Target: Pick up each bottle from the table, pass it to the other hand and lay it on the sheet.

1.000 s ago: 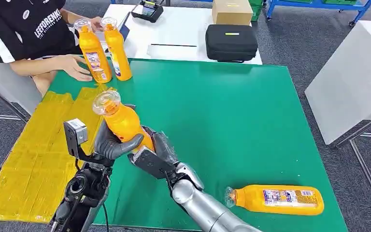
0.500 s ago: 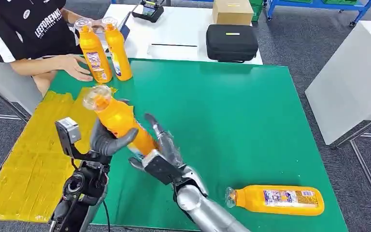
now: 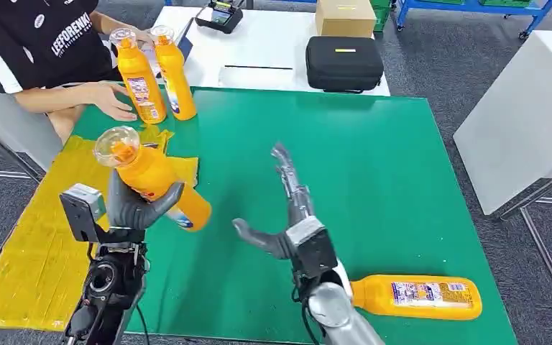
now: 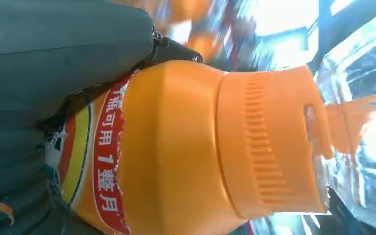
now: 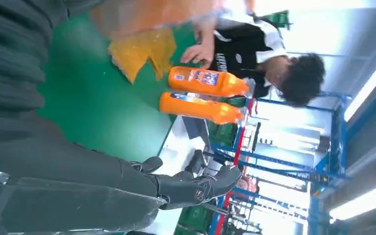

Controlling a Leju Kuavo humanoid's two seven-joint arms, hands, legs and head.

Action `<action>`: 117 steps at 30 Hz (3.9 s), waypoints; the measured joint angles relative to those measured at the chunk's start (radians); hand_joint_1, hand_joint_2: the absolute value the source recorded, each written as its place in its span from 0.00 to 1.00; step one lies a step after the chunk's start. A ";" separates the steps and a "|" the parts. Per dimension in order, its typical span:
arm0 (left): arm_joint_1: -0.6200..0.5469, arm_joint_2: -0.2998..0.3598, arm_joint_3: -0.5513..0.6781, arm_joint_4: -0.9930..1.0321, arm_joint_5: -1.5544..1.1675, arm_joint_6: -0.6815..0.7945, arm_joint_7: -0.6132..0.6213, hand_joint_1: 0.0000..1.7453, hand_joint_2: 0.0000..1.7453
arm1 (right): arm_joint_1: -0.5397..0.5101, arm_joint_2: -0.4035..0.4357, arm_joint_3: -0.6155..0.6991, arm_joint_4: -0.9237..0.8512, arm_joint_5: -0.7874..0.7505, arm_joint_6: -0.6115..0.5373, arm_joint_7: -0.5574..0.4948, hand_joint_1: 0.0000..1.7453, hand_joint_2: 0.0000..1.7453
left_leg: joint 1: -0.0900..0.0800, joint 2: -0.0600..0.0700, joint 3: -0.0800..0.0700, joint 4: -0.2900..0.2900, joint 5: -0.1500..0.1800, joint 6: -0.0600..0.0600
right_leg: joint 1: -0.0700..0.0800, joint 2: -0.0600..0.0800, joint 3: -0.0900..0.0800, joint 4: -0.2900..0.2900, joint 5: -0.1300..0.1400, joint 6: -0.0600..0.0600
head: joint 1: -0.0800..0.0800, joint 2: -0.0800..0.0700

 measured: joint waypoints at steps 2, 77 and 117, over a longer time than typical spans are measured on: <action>0.001 0.005 0.002 -0.007 -0.197 0.151 -0.010 1.00 1.00 | 0.029 -0.015 -0.017 -0.051 -0.025 0.015 0.008 0.00 1.00 | 0.000 0.000 0.000 0.000 0.000 0.000 | 0.000 0.000 0.000 0.000 0.000 0.000 | 0.000 0.000; -0.162 0.098 0.001 0.439 -1.336 0.089 0.385 0.00 1.00 | 0.342 -0.275 -0.112 -0.378 0.816 0.171 0.397 0.00 1.00 | -0.002 0.000 -0.001 0.000 -0.001 0.001 | -0.001 0.000 0.000 -0.001 0.000 0.000 | 0.000 0.000; -0.071 0.072 -0.149 0.126 -1.172 -0.126 0.409 0.00 0.00 | 0.597 -0.448 -0.420 -0.463 1.084 0.272 0.444 0.00 1.00 | -0.005 0.000 0.000 0.000 -0.002 0.002 | -0.004 0.000 0.000 -0.001 -0.002 0.003 | 0.000 0.000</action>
